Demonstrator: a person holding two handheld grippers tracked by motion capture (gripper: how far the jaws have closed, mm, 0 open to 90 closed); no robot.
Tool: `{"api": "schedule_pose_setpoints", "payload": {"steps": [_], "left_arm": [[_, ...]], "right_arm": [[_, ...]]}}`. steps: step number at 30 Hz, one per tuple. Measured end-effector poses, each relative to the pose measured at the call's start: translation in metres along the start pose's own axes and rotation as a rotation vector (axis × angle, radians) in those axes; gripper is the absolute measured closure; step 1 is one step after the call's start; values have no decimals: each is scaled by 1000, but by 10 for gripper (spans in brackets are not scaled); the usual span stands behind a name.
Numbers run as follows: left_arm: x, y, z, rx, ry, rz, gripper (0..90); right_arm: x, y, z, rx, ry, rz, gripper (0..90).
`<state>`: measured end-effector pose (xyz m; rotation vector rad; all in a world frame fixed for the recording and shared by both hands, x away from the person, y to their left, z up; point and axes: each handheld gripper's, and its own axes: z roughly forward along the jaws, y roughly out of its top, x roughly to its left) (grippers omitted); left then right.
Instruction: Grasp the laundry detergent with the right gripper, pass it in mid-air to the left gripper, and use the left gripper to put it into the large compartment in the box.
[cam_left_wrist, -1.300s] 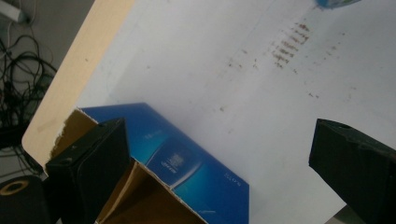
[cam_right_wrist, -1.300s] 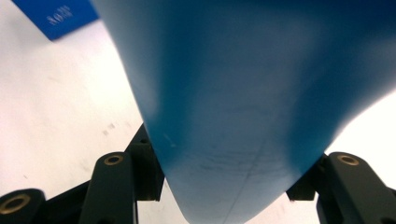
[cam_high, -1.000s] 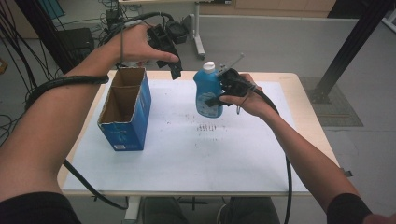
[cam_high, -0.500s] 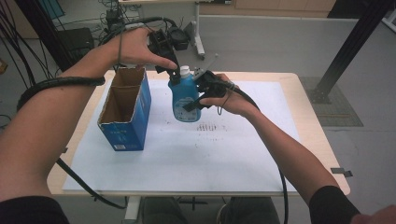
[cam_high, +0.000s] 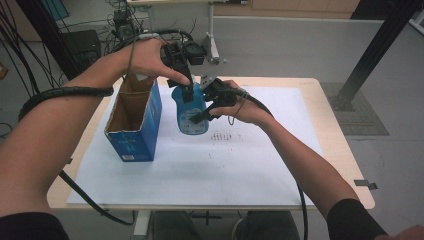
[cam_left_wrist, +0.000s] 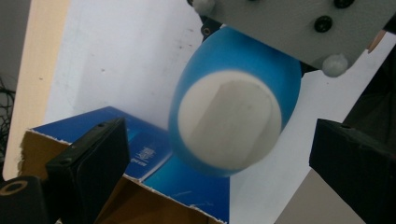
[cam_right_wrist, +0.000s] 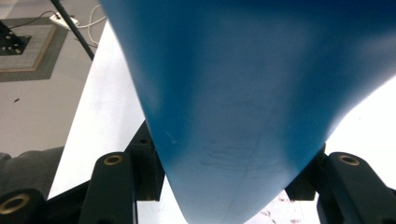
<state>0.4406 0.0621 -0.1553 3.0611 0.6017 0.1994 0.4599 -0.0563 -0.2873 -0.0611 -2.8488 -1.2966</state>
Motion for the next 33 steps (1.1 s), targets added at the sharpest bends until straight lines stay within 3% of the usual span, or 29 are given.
{"api": "schedule_pose_setpoints", "payload": {"steps": [10,24,25,33], "left_arm": [[-2,3,4,9,-22,24,54],[-2,1,9,-1,-33,15,53],[-2,1,9,3,-33,20,54],[-2,2,12,-5,-44,15,54]], "right_arm": [[6,8,-5,-3,15,-48,435],[11,13,-7,2,28,-38,435],[7,14,-5,-28,11,-85,435],[6,13,-6,-31,10,-83,435]]}}
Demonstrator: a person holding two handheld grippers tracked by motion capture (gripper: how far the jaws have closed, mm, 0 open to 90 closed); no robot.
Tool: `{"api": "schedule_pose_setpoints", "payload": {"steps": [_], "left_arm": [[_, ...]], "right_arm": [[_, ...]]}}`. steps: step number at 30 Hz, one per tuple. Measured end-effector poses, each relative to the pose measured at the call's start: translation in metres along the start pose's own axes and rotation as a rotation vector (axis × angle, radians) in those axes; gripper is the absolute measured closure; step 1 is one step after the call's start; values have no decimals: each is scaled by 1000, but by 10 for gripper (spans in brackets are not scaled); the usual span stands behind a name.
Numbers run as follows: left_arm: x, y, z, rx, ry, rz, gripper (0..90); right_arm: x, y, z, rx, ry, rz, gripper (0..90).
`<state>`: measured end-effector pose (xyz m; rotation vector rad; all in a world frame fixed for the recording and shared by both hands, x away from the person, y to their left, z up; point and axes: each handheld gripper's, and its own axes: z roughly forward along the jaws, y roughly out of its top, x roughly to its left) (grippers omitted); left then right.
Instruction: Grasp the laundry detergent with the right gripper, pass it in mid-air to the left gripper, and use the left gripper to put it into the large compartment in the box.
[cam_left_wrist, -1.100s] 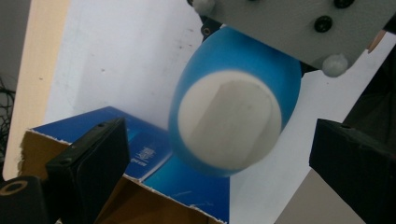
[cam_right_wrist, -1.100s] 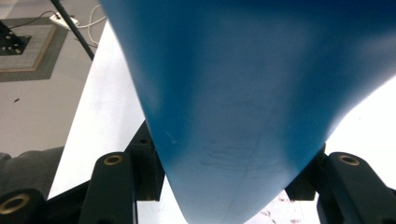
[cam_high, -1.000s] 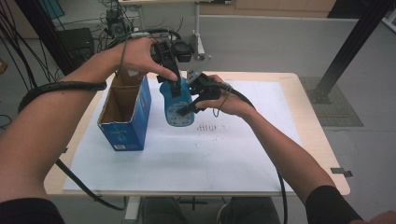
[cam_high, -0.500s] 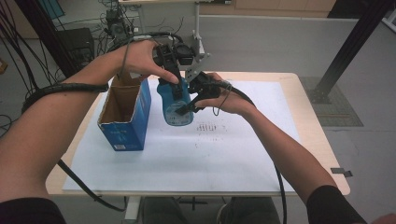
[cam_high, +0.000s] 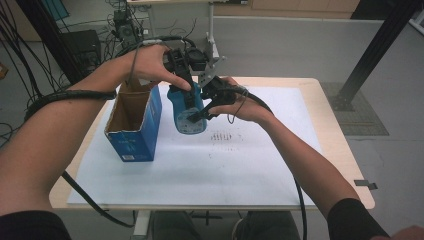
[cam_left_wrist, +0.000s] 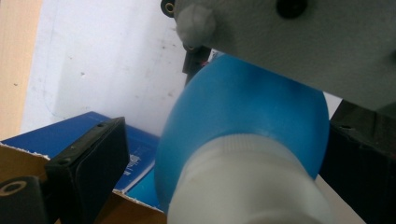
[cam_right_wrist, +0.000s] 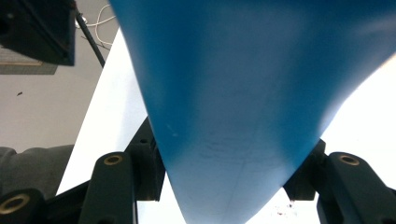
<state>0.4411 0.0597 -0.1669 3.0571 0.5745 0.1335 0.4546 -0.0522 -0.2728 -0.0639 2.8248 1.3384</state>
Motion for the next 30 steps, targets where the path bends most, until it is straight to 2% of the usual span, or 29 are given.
{"api": "schedule_pose_setpoints", "payload": {"steps": [4,30], "left_arm": [[0,1,1,9,-3,12,54],[-2,5,0,9,-7,17,54]], "right_arm": [[0,0,-1,-1,-1,-2,435],[1,-1,-8,-12,-7,0,435]]}}
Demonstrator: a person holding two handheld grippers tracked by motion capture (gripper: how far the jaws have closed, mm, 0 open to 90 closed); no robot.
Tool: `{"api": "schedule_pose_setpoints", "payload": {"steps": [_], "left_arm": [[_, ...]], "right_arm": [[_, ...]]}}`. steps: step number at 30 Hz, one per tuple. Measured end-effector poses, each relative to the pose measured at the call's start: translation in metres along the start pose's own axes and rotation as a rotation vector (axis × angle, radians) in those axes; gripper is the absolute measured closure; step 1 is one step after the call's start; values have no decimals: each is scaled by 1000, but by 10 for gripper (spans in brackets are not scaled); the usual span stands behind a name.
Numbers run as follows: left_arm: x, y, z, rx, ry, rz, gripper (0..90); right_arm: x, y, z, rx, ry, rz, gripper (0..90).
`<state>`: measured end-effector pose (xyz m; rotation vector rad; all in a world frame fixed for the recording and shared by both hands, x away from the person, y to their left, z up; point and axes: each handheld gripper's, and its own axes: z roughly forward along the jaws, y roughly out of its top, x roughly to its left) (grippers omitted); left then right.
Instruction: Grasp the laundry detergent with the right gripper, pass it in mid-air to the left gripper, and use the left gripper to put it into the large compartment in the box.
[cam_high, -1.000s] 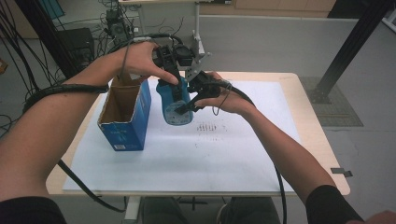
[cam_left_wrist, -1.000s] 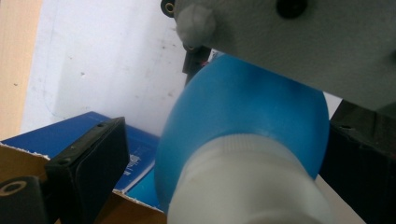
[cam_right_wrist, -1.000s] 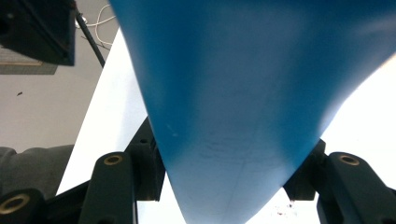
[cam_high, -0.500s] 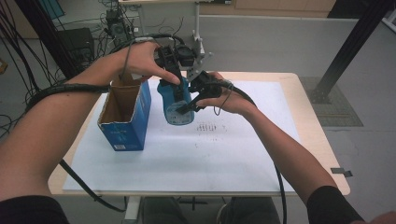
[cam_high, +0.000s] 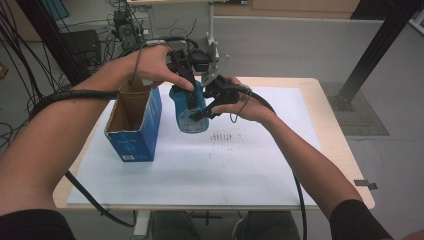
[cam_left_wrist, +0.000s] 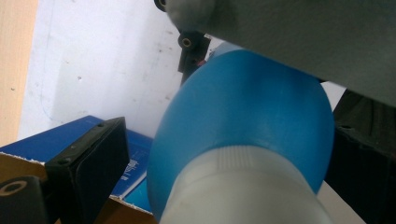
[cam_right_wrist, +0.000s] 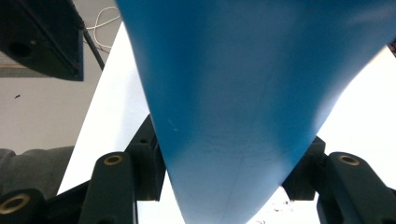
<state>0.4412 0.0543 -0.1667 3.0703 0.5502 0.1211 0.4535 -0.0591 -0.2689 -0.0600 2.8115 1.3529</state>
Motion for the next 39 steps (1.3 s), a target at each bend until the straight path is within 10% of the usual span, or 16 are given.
{"api": "schedule_pose_setpoints", "payload": {"steps": [39], "left_arm": [[0,0,-1,-3,5,-3,54]], "right_arm": [[0,1,-3,-9,-1,-5,436]]}}
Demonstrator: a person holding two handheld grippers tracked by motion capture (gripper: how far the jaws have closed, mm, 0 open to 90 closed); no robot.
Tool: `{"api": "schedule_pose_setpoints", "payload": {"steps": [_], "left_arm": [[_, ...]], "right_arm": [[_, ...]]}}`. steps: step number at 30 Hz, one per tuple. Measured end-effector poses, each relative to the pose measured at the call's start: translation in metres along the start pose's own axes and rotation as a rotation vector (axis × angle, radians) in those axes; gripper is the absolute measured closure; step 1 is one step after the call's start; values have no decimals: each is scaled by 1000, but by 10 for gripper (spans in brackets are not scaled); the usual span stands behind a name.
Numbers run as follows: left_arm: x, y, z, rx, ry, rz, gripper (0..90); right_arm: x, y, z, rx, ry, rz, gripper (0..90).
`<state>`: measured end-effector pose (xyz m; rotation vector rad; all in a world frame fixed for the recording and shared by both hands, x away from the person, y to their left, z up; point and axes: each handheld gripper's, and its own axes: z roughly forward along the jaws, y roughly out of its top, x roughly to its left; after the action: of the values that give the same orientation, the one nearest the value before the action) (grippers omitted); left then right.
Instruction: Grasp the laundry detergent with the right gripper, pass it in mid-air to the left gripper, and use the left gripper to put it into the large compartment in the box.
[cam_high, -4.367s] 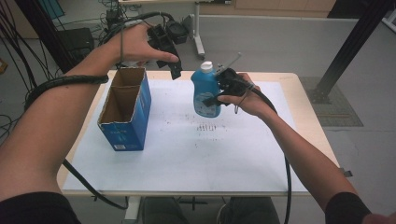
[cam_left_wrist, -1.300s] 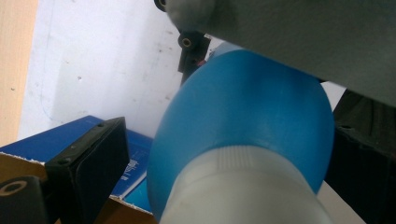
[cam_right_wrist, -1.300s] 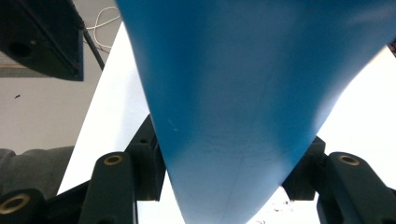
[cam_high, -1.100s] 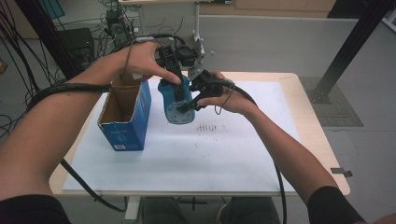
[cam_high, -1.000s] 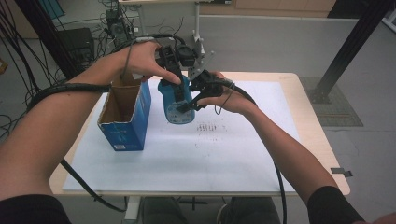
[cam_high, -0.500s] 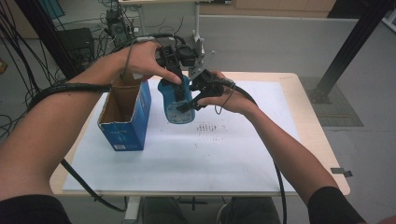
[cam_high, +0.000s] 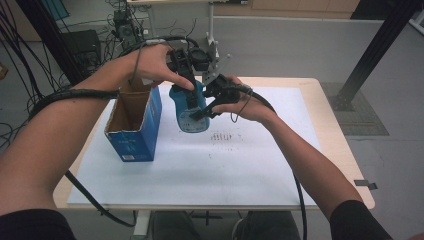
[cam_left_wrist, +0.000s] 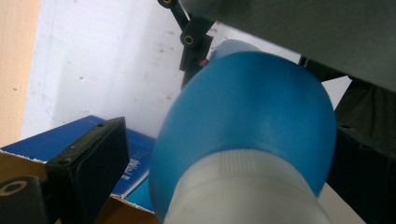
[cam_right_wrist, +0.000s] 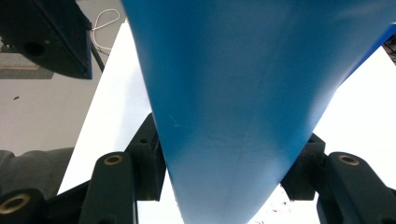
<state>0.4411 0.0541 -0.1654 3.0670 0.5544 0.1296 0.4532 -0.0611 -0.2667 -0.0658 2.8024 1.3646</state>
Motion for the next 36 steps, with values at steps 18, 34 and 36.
{"api": "schedule_pose_setpoints", "payload": {"steps": [18,34,36], "left_arm": [[1,-3,-1,4,7,6,55],[0,-2,-2,-2,12,11,65],[0,-2,-2,-7,12,9,73]], "right_arm": [[0,0,2,-4,0,-5,437],[1,0,0,-8,-1,-12,437],[1,0,-1,-9,0,-11,437]]}}
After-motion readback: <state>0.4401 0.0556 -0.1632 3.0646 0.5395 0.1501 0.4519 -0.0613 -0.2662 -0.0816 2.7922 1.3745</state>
